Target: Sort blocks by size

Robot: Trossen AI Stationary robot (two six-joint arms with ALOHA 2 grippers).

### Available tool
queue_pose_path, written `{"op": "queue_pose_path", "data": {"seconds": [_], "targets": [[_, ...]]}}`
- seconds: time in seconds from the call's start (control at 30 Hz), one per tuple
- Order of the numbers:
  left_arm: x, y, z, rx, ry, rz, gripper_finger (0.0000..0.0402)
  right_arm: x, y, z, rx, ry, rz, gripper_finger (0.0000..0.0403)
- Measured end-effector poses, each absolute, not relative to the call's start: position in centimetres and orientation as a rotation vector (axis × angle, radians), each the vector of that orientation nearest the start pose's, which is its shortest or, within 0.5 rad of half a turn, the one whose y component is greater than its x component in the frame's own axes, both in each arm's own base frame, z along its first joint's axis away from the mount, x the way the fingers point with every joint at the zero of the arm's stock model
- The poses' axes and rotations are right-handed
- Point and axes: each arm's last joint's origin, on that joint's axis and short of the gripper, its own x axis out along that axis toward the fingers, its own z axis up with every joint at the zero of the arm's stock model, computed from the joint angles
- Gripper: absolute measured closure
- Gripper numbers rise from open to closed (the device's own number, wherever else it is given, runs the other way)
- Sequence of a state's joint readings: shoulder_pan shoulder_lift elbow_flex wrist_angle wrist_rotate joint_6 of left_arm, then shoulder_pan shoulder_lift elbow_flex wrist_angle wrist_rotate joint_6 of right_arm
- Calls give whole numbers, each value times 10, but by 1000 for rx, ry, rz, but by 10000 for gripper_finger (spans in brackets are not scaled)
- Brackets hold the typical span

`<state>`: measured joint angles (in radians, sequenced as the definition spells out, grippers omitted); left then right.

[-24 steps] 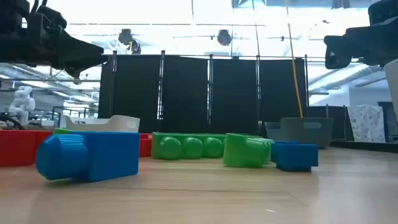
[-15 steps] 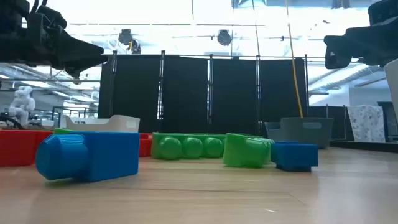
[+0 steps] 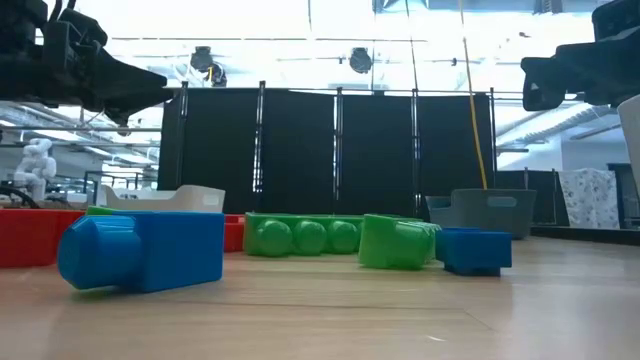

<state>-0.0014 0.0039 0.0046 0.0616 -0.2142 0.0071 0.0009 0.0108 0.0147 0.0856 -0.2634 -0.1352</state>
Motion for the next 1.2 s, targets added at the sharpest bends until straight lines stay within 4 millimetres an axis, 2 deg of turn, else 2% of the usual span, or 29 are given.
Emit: {"op": "queue_pose_path", "data": {"seconds": [0.53, 0.67, 1.03, 1.2], "targets": [[97, 6, 171, 0, -62, 213, 190, 96, 8, 176, -156, -109, 256, 232], [97, 6, 171, 0, -61, 213, 190, 96, 8, 181, -178, -157, 252, 232], [97, 6, 171, 0, -61, 213, 190, 96, 8, 181, 16, -135, 266, 232], [97, 6, 171, 0, -61, 213, 190, 95, 7, 183, 264, -122, 266, 232]]}}
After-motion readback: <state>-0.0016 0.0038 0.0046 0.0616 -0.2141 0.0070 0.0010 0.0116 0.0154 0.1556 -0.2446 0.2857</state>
